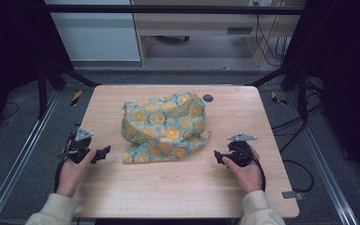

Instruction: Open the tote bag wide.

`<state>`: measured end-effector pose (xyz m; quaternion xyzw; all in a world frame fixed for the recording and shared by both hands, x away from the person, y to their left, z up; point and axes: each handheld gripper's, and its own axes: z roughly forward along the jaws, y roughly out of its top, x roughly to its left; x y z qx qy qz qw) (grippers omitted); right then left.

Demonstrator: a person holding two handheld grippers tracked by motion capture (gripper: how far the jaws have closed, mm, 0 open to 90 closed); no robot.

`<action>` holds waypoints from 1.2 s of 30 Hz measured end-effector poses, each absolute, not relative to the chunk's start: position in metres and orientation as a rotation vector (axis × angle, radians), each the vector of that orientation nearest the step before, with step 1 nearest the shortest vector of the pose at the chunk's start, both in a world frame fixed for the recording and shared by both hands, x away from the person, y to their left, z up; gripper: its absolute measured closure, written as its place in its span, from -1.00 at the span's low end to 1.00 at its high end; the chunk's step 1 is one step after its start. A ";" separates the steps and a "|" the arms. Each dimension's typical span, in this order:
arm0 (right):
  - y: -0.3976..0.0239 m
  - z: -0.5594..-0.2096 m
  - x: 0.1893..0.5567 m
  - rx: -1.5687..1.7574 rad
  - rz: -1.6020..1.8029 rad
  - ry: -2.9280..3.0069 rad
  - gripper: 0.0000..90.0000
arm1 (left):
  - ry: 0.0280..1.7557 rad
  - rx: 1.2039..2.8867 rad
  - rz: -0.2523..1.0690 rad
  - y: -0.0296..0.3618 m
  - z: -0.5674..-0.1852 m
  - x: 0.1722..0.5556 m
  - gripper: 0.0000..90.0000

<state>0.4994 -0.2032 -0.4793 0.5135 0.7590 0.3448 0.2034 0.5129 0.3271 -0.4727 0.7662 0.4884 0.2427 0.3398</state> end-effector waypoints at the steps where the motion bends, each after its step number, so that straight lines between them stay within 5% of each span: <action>1: -0.202 -0.479 0.499 1.438 0.961 2.114 -0.60 | 1.272 1.999 0.635 0.327 -0.473 0.513 -0.81; 12: -0.184 -0.448 0.512 1.372 0.961 2.138 -0.44 | 1.291 2.002 0.623 0.327 -0.477 0.511 -0.81; 25: -0.121 -0.346 0.576 1.214 0.927 2.274 -0.35 | 1.299 1.998 0.626 0.328 -0.478 0.511 -0.81; 36: -0.089 -0.330 0.629 1.276 0.896 2.285 -0.43 | 1.297 1.998 0.622 0.326 -0.479 0.513 -0.80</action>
